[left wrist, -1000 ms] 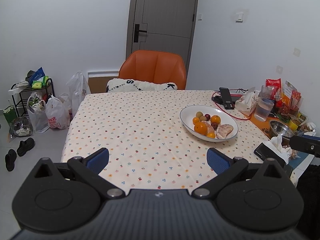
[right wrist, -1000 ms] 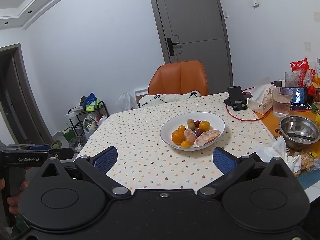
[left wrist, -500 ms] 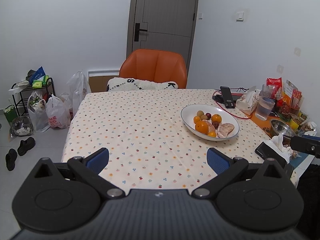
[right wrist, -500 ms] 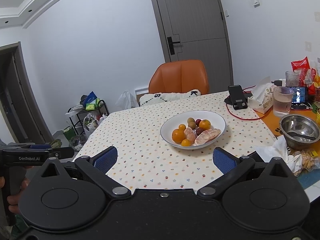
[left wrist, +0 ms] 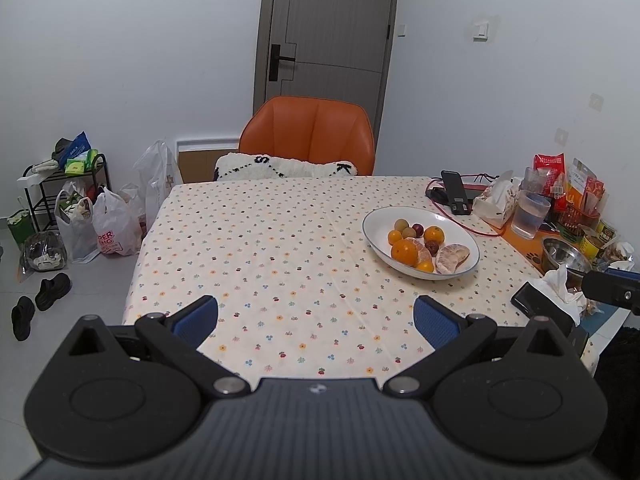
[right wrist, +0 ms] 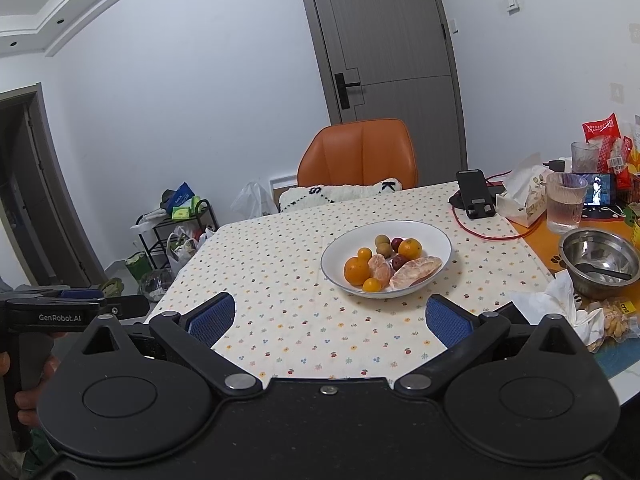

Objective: Organize fruits

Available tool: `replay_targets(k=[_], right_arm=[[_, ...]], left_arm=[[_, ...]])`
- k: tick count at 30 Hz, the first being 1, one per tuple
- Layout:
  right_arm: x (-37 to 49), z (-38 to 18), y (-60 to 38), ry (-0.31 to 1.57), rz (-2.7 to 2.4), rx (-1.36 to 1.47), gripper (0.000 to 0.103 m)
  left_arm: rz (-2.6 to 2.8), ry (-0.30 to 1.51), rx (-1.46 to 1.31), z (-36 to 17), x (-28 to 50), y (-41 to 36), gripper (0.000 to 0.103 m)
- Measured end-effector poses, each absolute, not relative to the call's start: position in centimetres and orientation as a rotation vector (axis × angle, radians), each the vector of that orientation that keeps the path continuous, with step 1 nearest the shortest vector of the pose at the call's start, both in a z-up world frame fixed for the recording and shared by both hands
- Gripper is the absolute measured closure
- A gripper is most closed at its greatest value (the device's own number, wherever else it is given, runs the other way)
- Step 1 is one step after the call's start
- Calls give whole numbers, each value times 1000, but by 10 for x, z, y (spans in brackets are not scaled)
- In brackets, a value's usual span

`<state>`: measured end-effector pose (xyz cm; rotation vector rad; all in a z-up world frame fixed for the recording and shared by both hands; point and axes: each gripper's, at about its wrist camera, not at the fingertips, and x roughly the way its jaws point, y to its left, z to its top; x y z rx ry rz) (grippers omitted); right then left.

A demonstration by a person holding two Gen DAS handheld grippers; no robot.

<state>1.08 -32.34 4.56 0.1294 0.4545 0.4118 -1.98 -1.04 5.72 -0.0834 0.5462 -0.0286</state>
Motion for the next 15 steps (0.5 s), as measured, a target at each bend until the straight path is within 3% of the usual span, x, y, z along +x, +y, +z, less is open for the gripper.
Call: replay_targets(k=[15], right_arm=[[14,41,-325,467,410,139,0]], left_arm=[[-38,562,-71,52,-16,-16,0]])
